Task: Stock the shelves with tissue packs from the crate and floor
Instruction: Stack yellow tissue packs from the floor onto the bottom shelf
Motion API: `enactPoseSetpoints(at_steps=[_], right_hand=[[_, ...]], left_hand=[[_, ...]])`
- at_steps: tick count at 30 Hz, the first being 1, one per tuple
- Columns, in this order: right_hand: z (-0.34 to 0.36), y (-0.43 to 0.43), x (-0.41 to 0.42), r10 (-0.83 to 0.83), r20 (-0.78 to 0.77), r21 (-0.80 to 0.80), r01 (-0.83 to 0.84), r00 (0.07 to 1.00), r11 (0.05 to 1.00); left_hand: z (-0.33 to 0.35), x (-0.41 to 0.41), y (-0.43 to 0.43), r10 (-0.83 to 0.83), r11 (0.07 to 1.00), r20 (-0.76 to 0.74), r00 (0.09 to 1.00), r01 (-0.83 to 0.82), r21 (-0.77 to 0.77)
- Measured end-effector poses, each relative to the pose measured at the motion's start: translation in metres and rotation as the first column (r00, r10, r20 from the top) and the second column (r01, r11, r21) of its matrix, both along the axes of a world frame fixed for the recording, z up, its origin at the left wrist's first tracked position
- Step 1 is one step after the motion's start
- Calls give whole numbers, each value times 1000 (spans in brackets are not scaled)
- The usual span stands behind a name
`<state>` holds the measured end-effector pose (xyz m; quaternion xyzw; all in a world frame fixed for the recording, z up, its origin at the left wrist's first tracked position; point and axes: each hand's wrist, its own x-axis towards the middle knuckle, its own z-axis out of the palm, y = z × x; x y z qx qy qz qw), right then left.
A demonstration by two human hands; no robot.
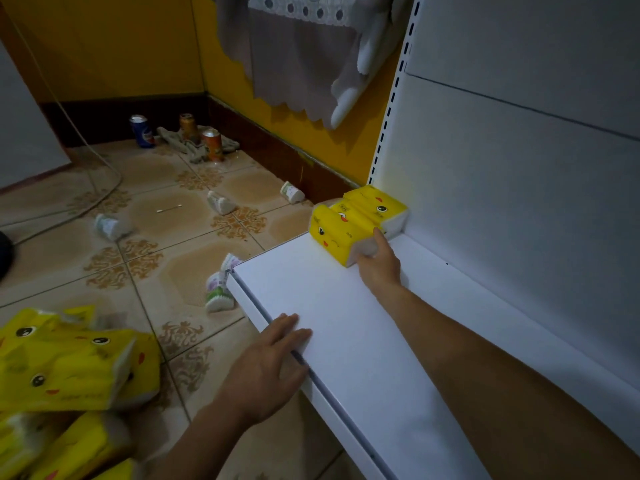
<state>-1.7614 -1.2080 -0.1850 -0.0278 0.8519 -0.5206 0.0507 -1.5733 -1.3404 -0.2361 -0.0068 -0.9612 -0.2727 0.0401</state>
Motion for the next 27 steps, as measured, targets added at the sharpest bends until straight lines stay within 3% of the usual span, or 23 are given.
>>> enactPoseSetpoints(at_steps=[6, 9, 13, 16, 18, 21, 24, 27], right_hand=[[7, -1, 7, -76, 6, -24, 76, 997, 997], [9, -13, 17, -124, -166, 169, 152, 978, 974], [15, -45, 43, 156, -390, 385, 7, 908, 923], [19, -82, 77, 361, -435, 461, -140, 825, 876], [14, -107, 106, 507, -364, 497, -297, 782, 815], [-4, -140, 150, 697, -127, 437, -591, 706, 678], [-24, -169, 188, 744, 157, 208, -758, 650, 618], [-34, -190, 214, 772, 287, -37, -799, 567, 600]], left_hand=[[-1, 20, -11, -20, 986, -38, 999, 14, -164], [4, 37, -26, -7, 958, -28, 1000, -2, -286], [1, 74, -70, 128, 898, 15, 992, -110, -427], [7, 109, -105, 295, 826, 64, 954, -221, -518], [11, 133, -125, 415, 790, 99, 904, -305, -531], [10, 163, -147, 560, 749, 122, 820, -437, -498], [10, 181, -160, 665, 709, 85, 742, -591, -385], [16, 185, -167, 722, 692, 131, 680, -700, -178]])
